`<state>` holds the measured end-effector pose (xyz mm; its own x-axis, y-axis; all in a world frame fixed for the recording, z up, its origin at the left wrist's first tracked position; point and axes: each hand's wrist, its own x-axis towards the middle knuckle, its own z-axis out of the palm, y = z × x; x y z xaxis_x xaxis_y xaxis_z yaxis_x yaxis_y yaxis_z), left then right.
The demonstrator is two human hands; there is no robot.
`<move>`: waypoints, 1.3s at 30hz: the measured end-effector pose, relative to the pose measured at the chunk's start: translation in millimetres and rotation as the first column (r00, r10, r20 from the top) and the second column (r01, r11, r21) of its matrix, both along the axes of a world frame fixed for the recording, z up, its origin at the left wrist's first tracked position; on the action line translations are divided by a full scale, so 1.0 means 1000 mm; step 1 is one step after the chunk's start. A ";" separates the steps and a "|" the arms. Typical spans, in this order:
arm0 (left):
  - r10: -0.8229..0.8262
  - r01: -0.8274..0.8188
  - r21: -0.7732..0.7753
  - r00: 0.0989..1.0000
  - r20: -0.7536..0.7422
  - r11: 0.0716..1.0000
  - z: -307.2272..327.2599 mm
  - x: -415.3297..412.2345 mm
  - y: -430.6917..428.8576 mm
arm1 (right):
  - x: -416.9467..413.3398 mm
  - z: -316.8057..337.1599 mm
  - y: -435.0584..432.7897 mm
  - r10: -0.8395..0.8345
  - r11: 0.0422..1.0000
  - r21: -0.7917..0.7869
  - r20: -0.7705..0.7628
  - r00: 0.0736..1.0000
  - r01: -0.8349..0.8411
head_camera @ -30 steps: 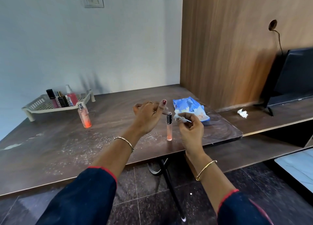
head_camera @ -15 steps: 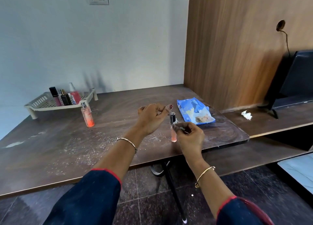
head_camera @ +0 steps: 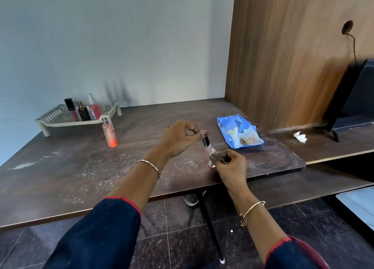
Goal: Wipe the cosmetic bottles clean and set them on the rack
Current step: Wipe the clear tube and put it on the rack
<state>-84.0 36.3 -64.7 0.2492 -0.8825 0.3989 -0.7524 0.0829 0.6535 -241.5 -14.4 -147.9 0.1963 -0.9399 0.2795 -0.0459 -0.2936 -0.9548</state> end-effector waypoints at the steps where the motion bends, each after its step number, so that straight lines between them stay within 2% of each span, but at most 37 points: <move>1: -0.002 0.002 0.005 1.000 0.016 1.000 0.002 0.002 0.003 | -0.001 0.000 -0.001 0.002 1.000 -0.002 -0.050 0.999 -0.003; 6: 0.004 -0.003 -0.020 0.999 0.052 1.000 0.001 0.013 0.009 | -0.002 0.005 0.002 0.043 0.999 0.002 -0.155 0.987 -0.043; 11: -0.034 0.035 -0.040 0.999 0.011 0.999 -0.001 0.009 0.007 | -0.009 0.002 0.010 0.097 0.995 0.030 -0.099 0.990 -0.095; 14: -0.067 0.066 -0.024 0.998 -0.010 0.998 0.004 -0.003 0.002 | -0.012 0.000 0.011 0.072 0.996 0.048 -0.028 0.997 -0.070; 17: -0.084 0.083 0.020 0.996 0.030 0.996 0.012 -0.012 -0.002 | -0.008 0.008 0.010 0.020 0.998 0.061 0.052 0.998 -0.023; 22: -0.068 0.064 0.041 0.993 0.101 0.997 0.016 -0.014 -0.005 | 0.003 0.036 0.007 -0.030 0.998 -0.057 0.166 0.986 0.040; 25: -0.035 0.032 0.038 0.996 0.088 0.999 0.014 -0.011 -0.004 | 0.005 0.037 0.007 0.013 0.996 -0.088 0.171 0.985 0.002; 30: -0.032 0.030 0.047 0.998 0.047 0.998 0.014 -0.003 0.004 | 0.007 0.031 0.009 0.013 0.993 -0.115 -0.087 0.996 -0.023; 35: -0.033 0.033 0.016 0.999 0.002 0.999 0.009 0.004 0.011 | 0.000 0.022 0.011 -0.047 0.965 -0.259 -0.319 0.947 -0.040; 39: -0.077 0.076 -0.026 0.996 -0.053 0.997 0.008 0.000 0.015 | -0.009 0.015 0.013 -0.079 0.959 -0.280 -0.445 0.892 -0.055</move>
